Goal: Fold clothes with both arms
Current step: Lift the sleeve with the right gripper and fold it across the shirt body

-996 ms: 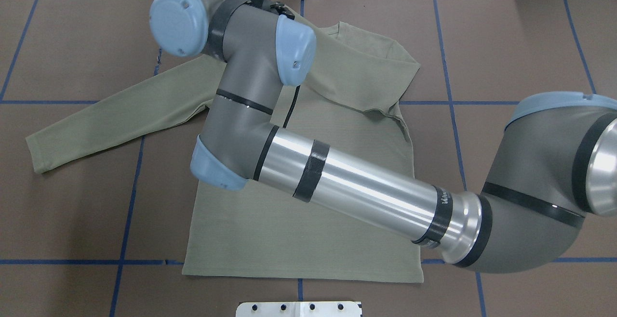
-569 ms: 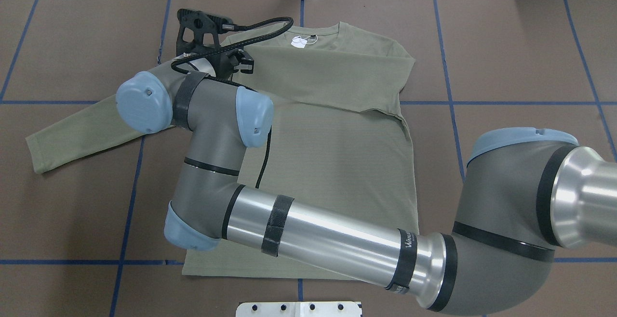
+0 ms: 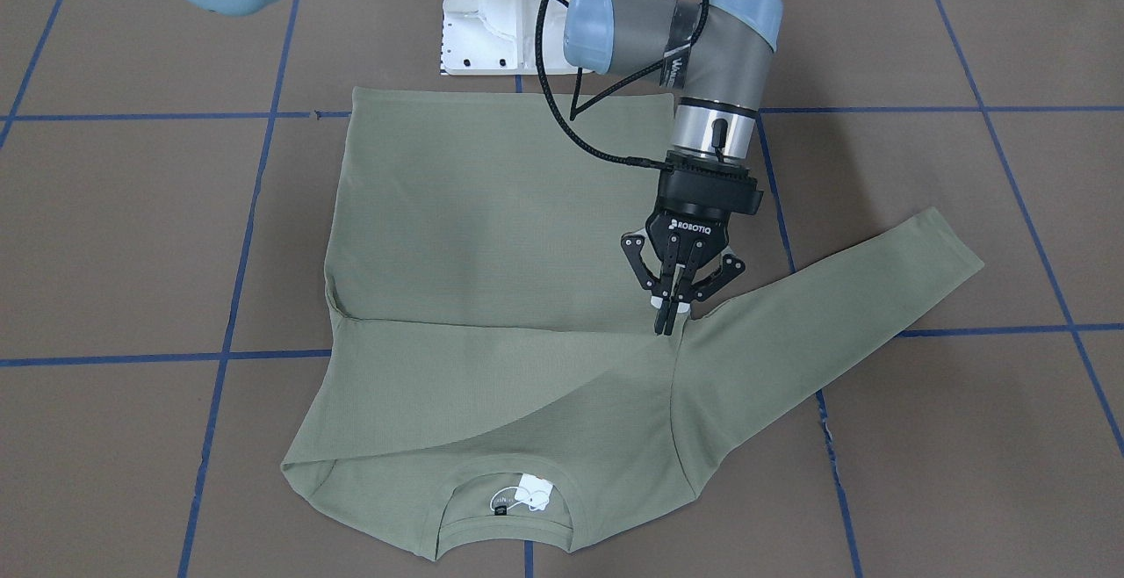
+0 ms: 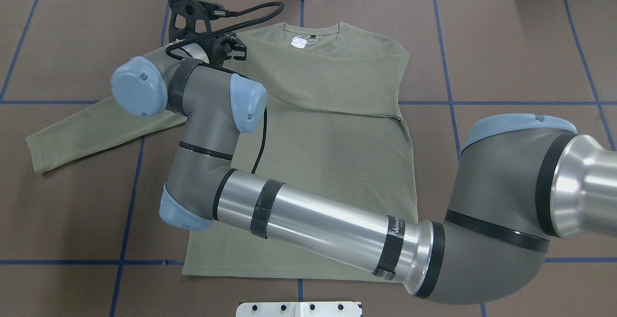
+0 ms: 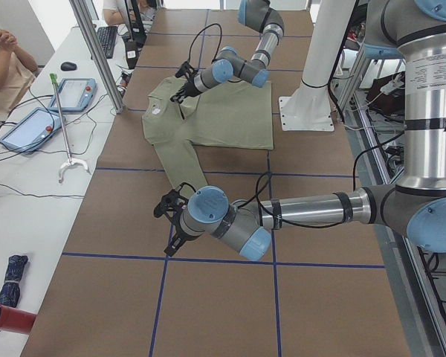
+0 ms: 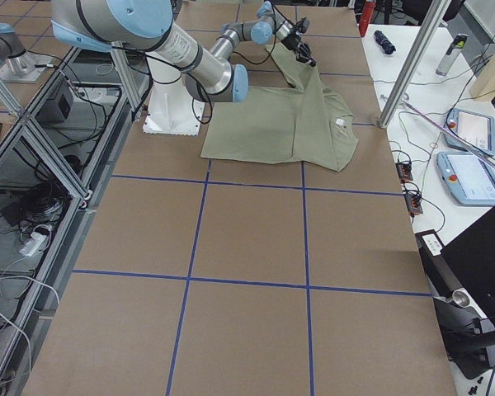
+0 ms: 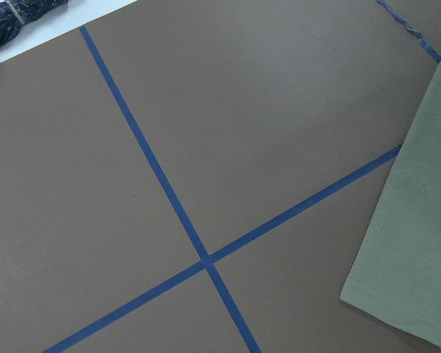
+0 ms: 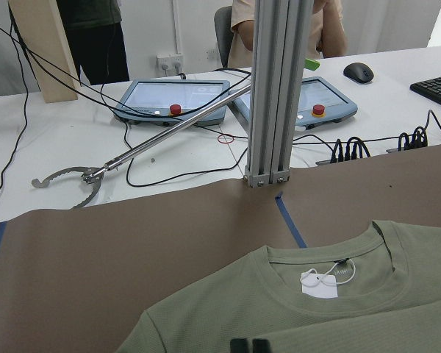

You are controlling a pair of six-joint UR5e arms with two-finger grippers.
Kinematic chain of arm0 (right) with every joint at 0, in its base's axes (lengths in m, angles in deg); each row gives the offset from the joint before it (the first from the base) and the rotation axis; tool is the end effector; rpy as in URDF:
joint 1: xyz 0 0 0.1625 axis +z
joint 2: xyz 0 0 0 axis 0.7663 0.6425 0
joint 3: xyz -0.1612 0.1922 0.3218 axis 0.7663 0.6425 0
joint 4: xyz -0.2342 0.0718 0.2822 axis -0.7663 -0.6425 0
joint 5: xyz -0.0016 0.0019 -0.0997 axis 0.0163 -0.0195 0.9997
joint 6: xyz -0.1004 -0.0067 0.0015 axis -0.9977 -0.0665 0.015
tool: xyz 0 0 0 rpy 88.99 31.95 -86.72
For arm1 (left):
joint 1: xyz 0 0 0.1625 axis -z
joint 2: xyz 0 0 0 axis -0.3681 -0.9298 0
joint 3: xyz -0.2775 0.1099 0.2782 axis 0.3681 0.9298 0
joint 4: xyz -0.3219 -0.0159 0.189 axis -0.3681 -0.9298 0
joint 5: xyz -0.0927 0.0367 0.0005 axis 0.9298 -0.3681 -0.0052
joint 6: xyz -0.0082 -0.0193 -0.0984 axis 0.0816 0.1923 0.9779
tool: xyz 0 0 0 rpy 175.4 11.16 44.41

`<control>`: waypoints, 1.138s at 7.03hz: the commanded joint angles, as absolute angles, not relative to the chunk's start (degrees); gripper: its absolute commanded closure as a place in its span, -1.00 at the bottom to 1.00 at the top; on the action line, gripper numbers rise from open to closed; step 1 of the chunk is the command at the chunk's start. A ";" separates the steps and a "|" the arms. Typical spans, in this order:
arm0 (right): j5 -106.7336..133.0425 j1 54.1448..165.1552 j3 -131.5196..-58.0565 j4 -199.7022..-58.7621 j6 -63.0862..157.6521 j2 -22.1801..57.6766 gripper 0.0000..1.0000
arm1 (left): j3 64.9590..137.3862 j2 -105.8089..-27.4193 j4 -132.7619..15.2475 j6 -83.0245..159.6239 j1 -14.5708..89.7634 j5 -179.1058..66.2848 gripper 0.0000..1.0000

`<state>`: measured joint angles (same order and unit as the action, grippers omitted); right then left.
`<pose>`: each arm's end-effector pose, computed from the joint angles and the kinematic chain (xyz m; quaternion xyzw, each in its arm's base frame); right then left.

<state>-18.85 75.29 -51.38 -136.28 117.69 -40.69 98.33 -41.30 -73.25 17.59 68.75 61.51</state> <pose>-0.6451 -0.5158 0.0166 0.3580 -0.2807 0.2812 0.8450 -0.0593 -0.4243 0.6147 0.2811 0.3859 0.1620 0.8636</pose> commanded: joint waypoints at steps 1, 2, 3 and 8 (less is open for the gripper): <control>-19.45 76.47 -48.81 -133.08 117.09 -40.98 0.94 | 98.27 -41.31 -73.43 17.59 68.75 62.24 -1.00; -20.59 76.47 -48.12 -133.08 117.09 -41.77 -0.05 | 98.27 -41.31 -73.43 17.59 68.75 62.33 -1.00; -20.86 76.47 -46.55 -132.99 117.26 -43.69 -0.08 | 98.27 -41.31 -73.43 17.51 68.75 62.33 -1.00; -45.90 84.17 -52.02 -133.51 116.83 -42.77 -1.00 | 99.32 -43.41 -74.04 18.12 68.66 62.07 -1.00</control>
<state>-35.57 80.81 -48.39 -133.04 117.28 -44.54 98.79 -42.71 -73.58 18.12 68.70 62.13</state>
